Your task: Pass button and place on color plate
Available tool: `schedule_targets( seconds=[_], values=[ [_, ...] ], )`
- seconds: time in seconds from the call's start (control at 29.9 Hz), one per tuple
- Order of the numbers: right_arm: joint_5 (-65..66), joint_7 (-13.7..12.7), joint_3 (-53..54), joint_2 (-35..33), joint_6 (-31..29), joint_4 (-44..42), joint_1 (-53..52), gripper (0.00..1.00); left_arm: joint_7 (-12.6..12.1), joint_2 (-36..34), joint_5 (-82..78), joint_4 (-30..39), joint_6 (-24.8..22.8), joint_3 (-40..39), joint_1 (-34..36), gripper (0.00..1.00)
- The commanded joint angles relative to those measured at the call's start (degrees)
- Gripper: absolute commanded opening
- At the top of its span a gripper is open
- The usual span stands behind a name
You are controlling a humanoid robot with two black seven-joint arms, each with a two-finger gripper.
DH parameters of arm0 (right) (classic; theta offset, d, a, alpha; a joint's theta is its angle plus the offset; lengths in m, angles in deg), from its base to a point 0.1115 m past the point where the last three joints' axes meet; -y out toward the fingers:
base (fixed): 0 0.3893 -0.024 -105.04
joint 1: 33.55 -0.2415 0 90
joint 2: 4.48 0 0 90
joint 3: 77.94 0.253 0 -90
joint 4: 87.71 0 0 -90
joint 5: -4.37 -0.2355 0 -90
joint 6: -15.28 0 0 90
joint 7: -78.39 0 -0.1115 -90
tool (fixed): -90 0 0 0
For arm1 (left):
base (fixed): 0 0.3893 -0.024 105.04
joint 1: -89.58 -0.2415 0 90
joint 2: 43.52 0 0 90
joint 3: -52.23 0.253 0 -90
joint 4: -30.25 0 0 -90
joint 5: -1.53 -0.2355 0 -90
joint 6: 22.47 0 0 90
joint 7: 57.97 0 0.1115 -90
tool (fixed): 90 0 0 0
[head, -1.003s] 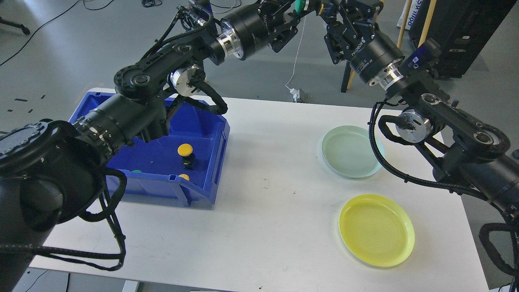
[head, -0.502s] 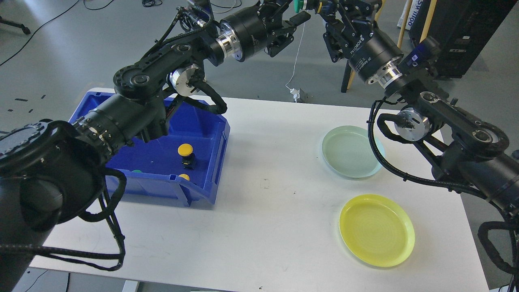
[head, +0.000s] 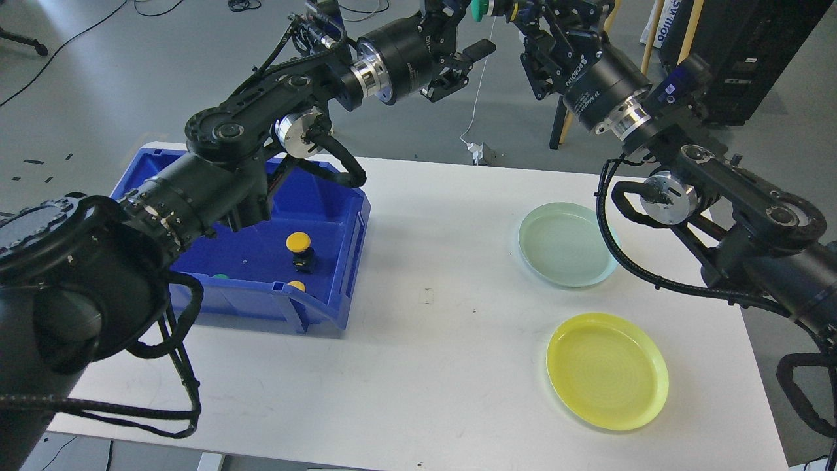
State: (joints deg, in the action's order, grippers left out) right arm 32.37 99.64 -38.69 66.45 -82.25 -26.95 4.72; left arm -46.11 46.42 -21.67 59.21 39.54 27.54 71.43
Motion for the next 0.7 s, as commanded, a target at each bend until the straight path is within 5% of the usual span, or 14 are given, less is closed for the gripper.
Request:
schedule_targets(
  seconds=[0.0, 0.43, 0.67],
  values=[
    [0.1, -0.1, -0.9, 0.0, 0.0, 0.0, -0.3, 0.13, 0.1, -0.2, 0.0, 0.0, 0.0, 0.0, 0.2, 0.91],
    [0.2, -0.3, -2.3, -0.4, 0.0, -1.6, -1.4, 0.13, 0.4, -3.8, -5.0, 0.6, 0.0, 0.0, 0.0, 0.91],
    [-0.4, -1.2, -2.3, -6.5, 0.0, -3.1, -1.0, 0.13, 0.5, -6.7, -5.4, 0.5, 0.0, 0.0, -0.5, 0.91]
  ],
)
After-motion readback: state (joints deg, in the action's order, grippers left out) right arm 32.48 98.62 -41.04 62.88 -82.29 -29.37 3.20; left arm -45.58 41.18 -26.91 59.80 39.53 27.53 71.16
